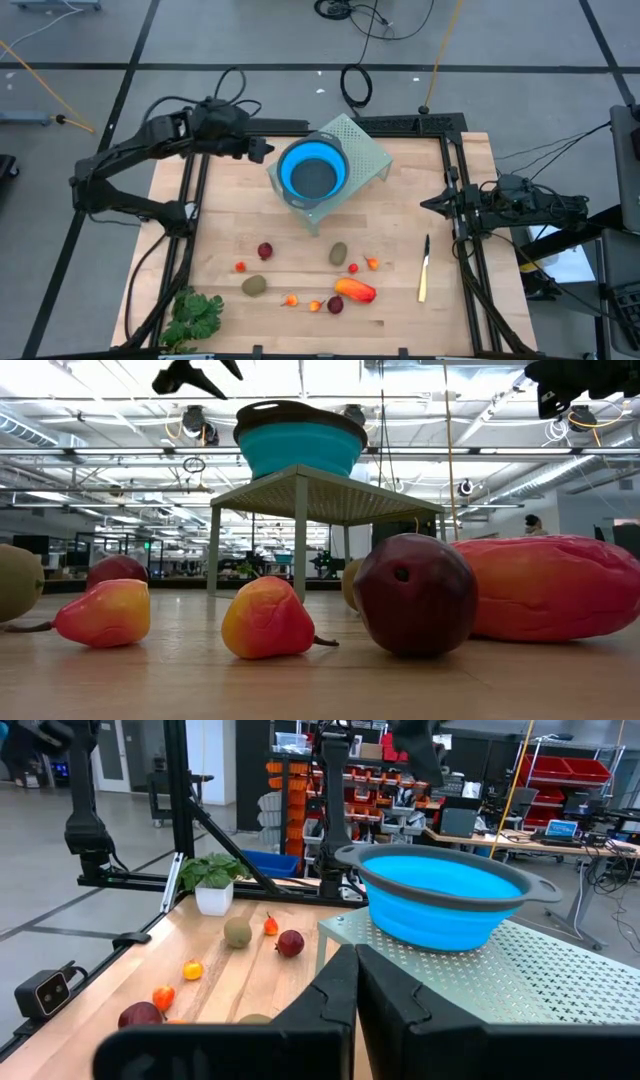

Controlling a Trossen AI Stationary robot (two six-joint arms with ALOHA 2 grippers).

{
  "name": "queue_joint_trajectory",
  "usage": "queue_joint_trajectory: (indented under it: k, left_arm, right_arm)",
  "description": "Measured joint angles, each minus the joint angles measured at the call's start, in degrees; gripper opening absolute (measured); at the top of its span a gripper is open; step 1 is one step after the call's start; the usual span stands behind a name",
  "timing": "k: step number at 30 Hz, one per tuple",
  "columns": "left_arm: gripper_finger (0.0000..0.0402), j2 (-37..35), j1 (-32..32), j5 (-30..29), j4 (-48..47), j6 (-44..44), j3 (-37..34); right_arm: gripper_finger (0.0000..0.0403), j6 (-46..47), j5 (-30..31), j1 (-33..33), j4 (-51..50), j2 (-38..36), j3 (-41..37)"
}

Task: Pick & Place Fruit
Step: Put the red yellow mango into the blue strainer bowl on the shelf

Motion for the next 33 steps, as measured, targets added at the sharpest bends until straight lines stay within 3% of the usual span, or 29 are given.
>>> queue_joint_trajectory:
  k: [6, 17, 33]
  left_arm:
    - [0.0173, -2.9, -4.6, -5.0, -1.0, 0.5, 0.0]
    - [0.0011, -4.1, -11.4, -6.4, -1.3, 6.4, 0.0]
    - [0.0005, -4.0, -13.9, -7.9, -1.2, 11.3, 0.0]
  right_arm:
    - [0.0, 0.0, 0.0, 0.0, 0.0, 0.0, 0.0]
    - [0.0, 0.0, 0.0, 0.0, 0.0, 0.0, 0.0]
    - [0.0, 0.0, 0.0, 0.0, 0.0, 0.0, 0.0]
